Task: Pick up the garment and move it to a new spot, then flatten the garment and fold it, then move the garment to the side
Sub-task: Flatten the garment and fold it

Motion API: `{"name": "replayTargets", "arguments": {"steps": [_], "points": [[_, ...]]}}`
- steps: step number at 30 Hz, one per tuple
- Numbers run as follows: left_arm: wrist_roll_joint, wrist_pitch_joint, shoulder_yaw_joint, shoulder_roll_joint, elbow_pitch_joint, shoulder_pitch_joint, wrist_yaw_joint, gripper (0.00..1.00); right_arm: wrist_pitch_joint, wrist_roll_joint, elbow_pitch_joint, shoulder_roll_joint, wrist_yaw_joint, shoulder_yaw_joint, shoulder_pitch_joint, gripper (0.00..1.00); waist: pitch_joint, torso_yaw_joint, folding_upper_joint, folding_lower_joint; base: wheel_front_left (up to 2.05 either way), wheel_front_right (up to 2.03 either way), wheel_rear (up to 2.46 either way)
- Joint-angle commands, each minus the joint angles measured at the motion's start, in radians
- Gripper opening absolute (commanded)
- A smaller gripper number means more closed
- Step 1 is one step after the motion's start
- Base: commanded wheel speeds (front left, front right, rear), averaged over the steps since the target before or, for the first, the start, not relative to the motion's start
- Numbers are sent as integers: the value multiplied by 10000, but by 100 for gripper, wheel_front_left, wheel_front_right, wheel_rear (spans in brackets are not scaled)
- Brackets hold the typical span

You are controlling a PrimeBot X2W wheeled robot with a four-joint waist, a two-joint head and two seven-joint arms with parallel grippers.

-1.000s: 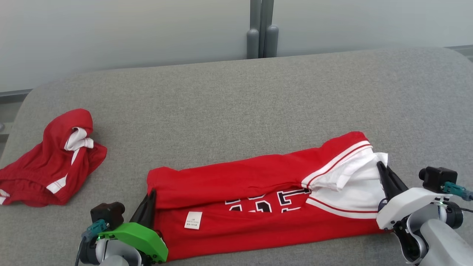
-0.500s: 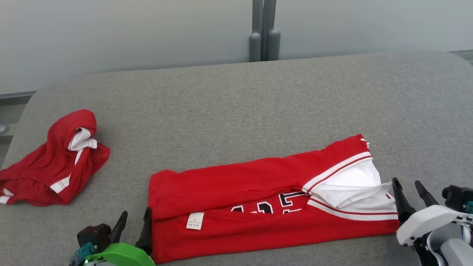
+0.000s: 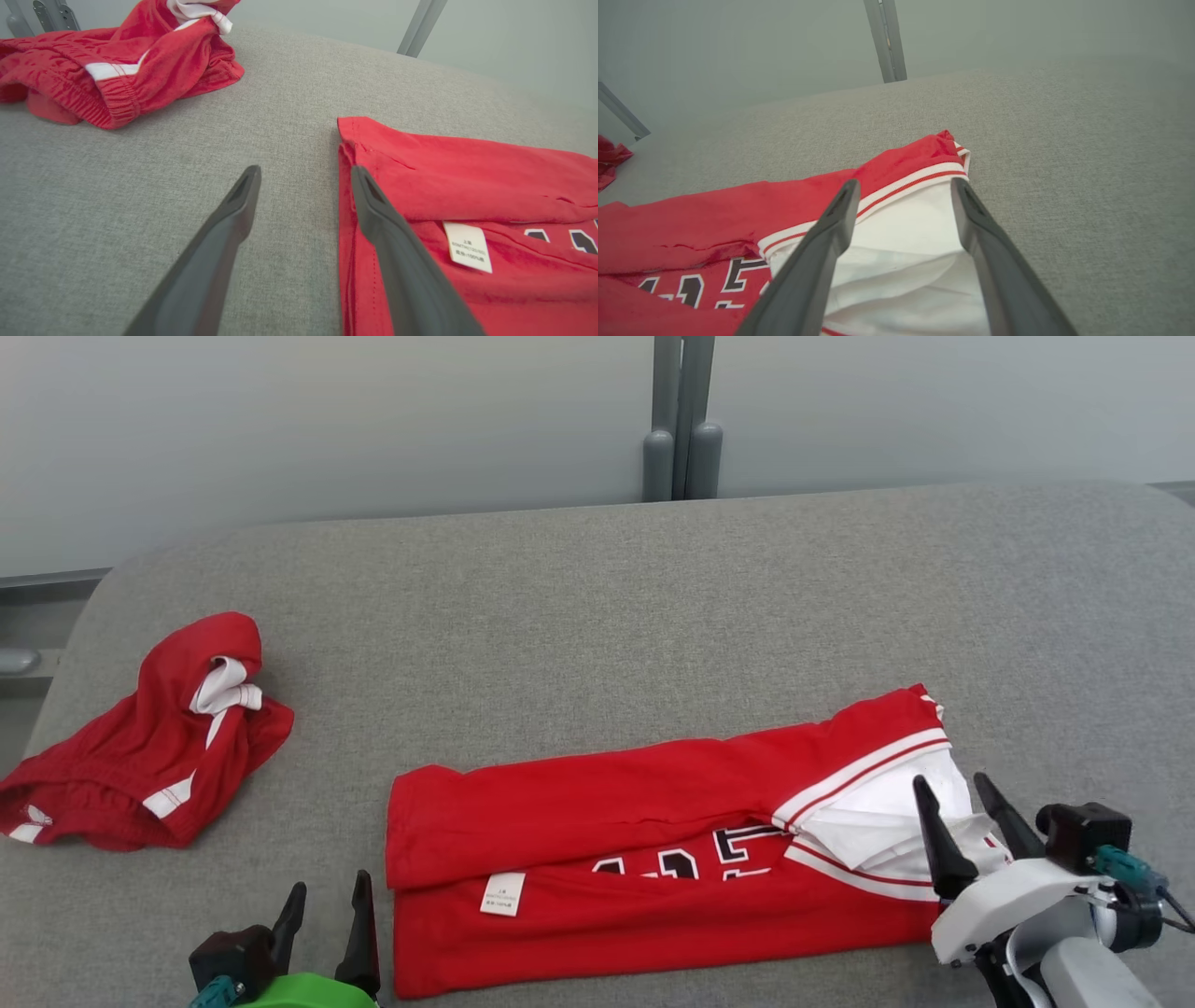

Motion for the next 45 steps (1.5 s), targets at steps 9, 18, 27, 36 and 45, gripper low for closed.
{"name": "replayTargets", "arguments": {"steps": [9,18,27,36,45], "points": [[-85,-1,16,-100,27,185,-34,100,-27,-505,1159,227,-15,-455,-756,100,43,90,0,0,0,0,0],[-150,-1,-319,-116,121,-7,-35,100,-27,-666,2599,65,-15,-981,-1751,100,219,257,0,0,0,0,0],[-193,-1,-499,-109,303,-66,-36,100,88,-171,4156,-127,-15,-767,-2250,100,344,449,0,0,0,0,0],[-122,-1,-639,-84,204,-239,-36,100,841,1338,4420,-211,-15,342,-2112,100,421,422,0,0,0,0,0],[-185,0,-725,-107,131,-314,-37,100,1154,2190,4587,-525,-15,1187,-2339,100,554,501,0,0,0,0,0]]}}
